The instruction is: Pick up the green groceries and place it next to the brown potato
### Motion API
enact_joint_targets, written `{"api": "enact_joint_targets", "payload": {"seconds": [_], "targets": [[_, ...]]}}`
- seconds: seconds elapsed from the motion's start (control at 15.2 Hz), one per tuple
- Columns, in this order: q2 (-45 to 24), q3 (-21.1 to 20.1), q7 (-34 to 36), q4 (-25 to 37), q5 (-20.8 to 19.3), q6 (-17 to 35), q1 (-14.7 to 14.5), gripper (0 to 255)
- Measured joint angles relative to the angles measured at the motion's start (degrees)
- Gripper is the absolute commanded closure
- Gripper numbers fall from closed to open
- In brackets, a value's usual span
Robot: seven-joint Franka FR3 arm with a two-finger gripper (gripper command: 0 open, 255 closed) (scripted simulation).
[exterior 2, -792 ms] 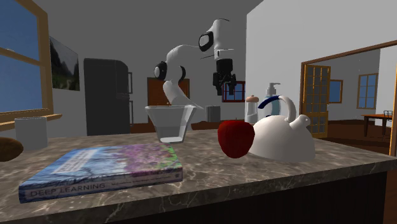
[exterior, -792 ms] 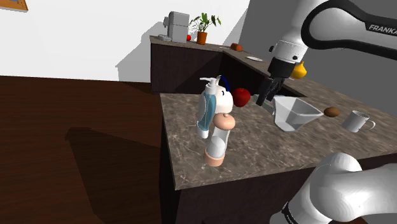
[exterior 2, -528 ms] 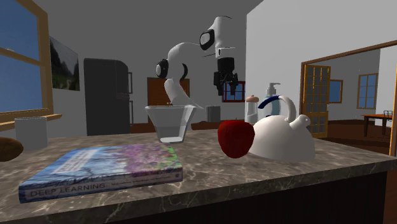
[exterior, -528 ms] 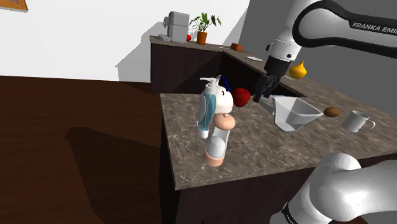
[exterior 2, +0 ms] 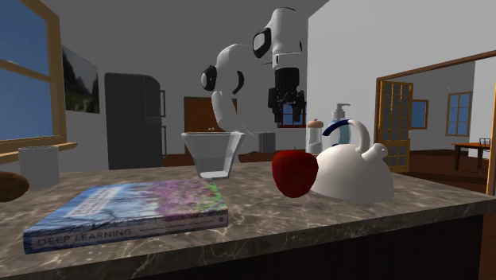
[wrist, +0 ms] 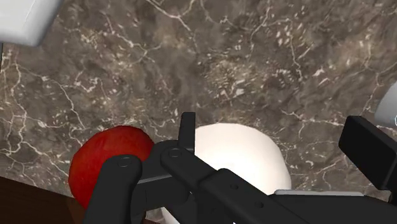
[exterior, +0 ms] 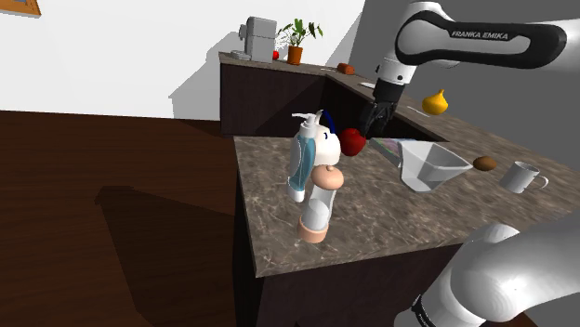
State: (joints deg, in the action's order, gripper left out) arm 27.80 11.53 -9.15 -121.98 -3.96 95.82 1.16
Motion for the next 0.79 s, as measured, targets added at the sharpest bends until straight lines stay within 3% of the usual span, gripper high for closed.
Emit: {"api": "enact_joint_targets", "payload": {"seconds": [0.79], "targets": [[-25.66, 7.91, -6.98, 23.31, 3.23, 1.02, 3.01, 0]]}}
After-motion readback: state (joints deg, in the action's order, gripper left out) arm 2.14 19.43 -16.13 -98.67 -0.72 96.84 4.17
